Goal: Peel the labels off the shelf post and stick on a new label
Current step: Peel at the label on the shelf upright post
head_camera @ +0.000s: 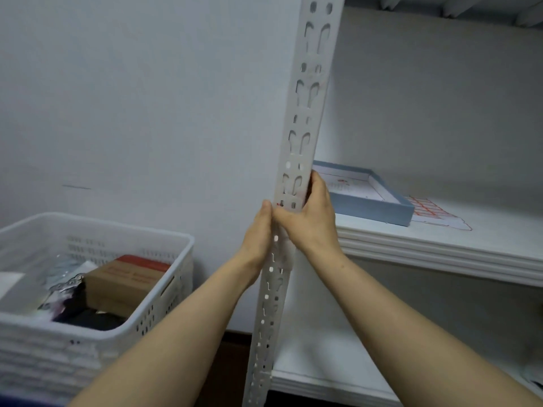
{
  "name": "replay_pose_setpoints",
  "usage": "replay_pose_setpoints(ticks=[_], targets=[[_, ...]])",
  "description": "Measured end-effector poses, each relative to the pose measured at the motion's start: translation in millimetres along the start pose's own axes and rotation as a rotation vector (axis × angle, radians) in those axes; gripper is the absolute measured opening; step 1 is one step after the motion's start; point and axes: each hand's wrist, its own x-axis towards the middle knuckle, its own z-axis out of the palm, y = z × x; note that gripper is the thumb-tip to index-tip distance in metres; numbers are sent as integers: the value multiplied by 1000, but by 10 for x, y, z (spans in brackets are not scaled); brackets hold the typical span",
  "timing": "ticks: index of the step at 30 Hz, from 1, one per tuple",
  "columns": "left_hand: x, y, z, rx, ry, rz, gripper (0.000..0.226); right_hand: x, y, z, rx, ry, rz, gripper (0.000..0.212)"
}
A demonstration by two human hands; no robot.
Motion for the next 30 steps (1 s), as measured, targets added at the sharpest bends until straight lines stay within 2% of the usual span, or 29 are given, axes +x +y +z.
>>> replay_pose_setpoints(ticks=[4,9,14,22,30], targets=[[36,-34,20,-77,-58,-32,46,66,-24,55,-35,23,32,59],[32,-52,36,-86,-52,-27,46,53,-7,117,-18,71,31,63],[9,-46,40,-63,-6,-33,55,22,2,136,20,105,17,57],[14,-64,37,-56,12,-28,54,9,-4,211,57,141,17,66],[30,-77,43,-69,22,-34,52,10,15,207,68,145,15,61]])
